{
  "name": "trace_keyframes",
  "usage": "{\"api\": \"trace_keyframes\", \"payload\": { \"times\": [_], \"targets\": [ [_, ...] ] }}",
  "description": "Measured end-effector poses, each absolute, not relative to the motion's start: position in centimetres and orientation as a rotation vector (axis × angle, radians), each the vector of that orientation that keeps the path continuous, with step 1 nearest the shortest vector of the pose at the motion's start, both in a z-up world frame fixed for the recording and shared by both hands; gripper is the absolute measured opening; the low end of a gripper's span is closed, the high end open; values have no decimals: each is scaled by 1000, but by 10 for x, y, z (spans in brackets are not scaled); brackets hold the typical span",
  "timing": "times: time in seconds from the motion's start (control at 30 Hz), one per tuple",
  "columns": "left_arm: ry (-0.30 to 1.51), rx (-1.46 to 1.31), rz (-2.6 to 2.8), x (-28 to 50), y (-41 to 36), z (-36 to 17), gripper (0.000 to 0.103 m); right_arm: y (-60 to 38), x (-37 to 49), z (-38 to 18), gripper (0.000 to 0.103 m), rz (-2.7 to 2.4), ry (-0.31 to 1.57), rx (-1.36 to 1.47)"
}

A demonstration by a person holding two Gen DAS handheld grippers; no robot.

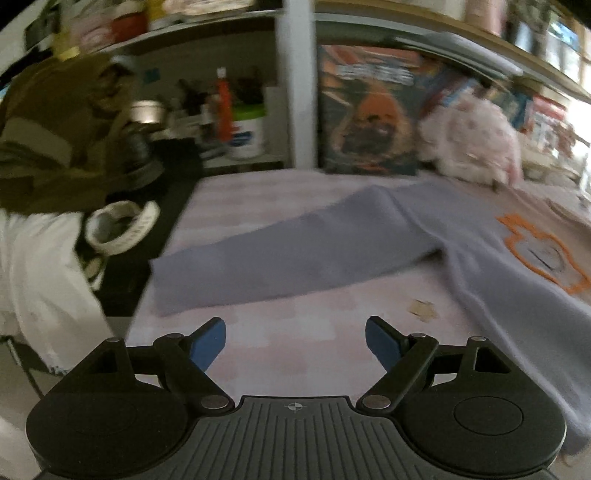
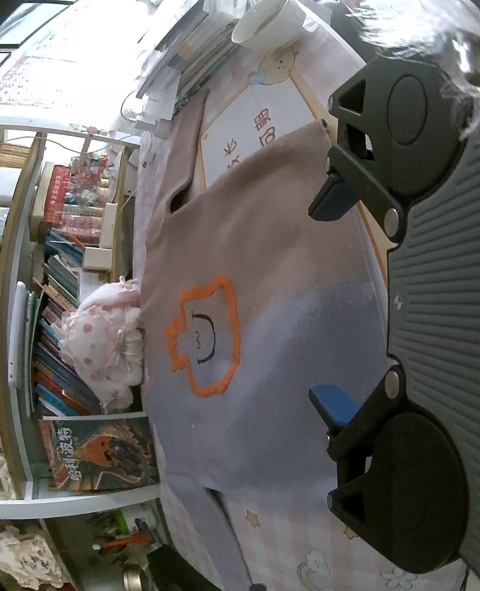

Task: Fold clothes
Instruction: 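Move the left gripper to the sleeve cuff and grasp it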

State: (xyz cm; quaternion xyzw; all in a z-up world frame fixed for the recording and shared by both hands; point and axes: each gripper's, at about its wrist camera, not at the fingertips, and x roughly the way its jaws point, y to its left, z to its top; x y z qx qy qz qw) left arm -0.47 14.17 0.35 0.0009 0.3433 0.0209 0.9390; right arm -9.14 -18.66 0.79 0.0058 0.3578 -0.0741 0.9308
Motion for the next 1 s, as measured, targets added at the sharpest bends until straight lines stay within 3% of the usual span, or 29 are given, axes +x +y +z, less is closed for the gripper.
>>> {"api": "trace_keyframes", "payload": {
  "times": [0.53,0.7,0.9,1.0],
  "targets": [
    [684,-239,208,35,222,-21,83,-158,-83,12,96,-151,741,-81],
    [725,-355,291,44,232,-28,66,-160,-82,14,96,-175,746,-91],
    [705,-435,333,44,242,-34,64,-162,-81,15,96,-189,753,-99],
    [683,-511,291,48,244,-36,58,-163,-81,15,96,-189,755,-100]
  ]
}}
